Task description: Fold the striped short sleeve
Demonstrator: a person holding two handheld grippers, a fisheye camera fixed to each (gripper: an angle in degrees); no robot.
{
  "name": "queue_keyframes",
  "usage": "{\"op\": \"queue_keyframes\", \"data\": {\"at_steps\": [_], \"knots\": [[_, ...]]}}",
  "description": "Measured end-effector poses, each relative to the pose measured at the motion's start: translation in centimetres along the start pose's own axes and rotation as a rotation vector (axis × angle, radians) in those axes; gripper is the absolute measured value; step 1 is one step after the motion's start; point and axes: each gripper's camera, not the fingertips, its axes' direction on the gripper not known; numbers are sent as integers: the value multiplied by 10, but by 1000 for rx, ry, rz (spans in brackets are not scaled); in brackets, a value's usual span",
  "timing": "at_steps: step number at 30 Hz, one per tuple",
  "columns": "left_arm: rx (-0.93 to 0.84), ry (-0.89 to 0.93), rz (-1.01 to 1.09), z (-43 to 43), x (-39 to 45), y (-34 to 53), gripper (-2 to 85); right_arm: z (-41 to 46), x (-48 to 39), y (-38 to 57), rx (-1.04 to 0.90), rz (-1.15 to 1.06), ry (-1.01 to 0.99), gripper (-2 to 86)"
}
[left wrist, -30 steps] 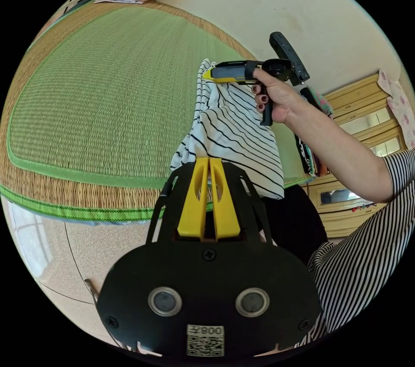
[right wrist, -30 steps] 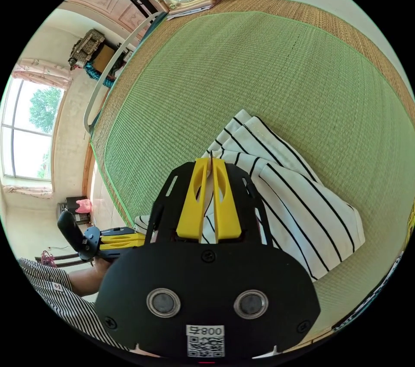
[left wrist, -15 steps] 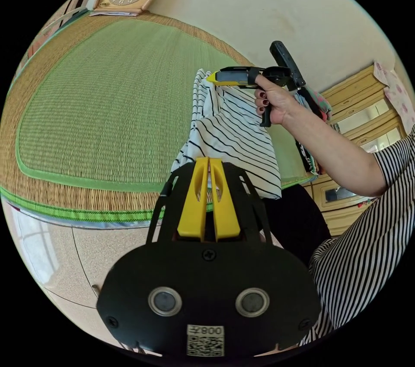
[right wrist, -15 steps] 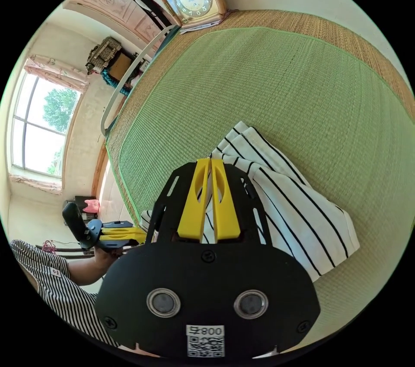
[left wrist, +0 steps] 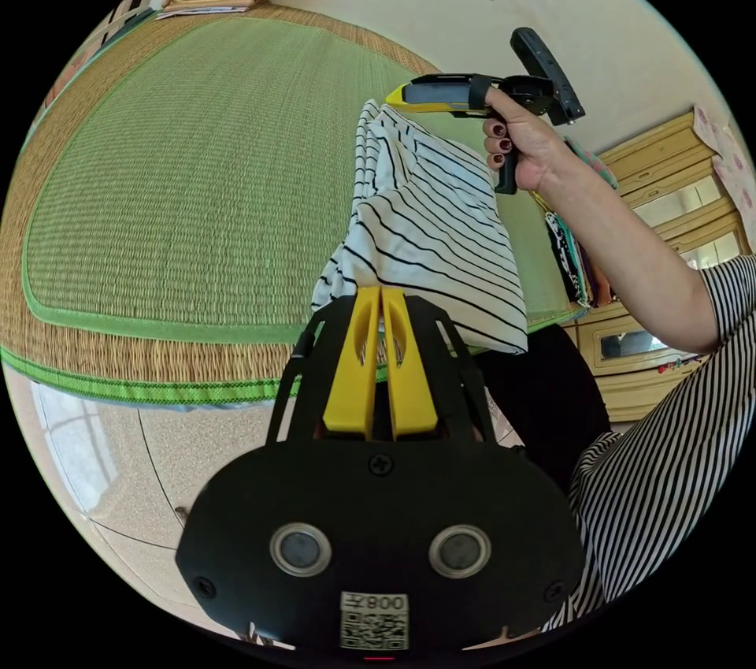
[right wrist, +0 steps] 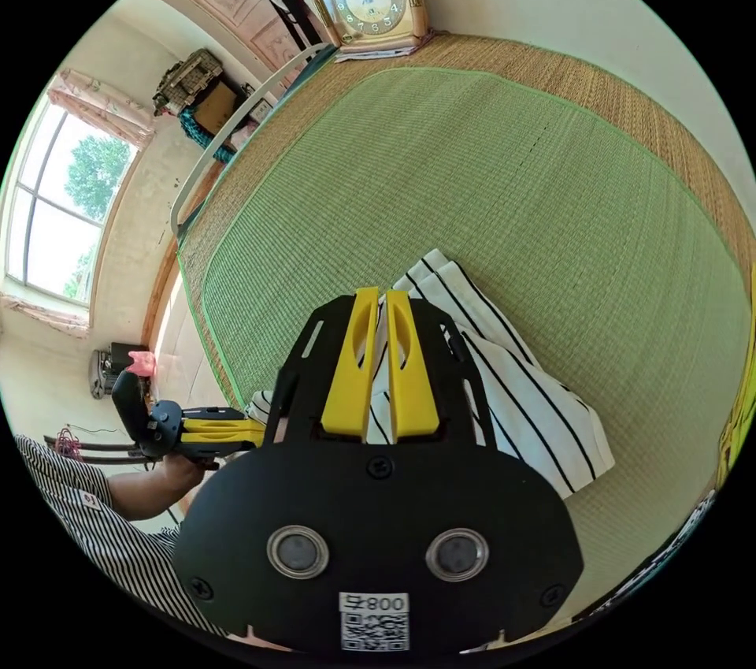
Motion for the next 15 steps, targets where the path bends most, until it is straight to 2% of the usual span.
{"op": "queue_keyframes", "data": {"at_steps": [6,12,15], "knots": [[-9,-22,8,7,10,2,2,40,1,-3,-136,-6,61,1],[41,10,-14,-3,19,5,1,34,-3,-1,-123,8,77,1],[-21,-26,-10,8,23,4,1,20,-4,7,-88,44,69,1]]}}
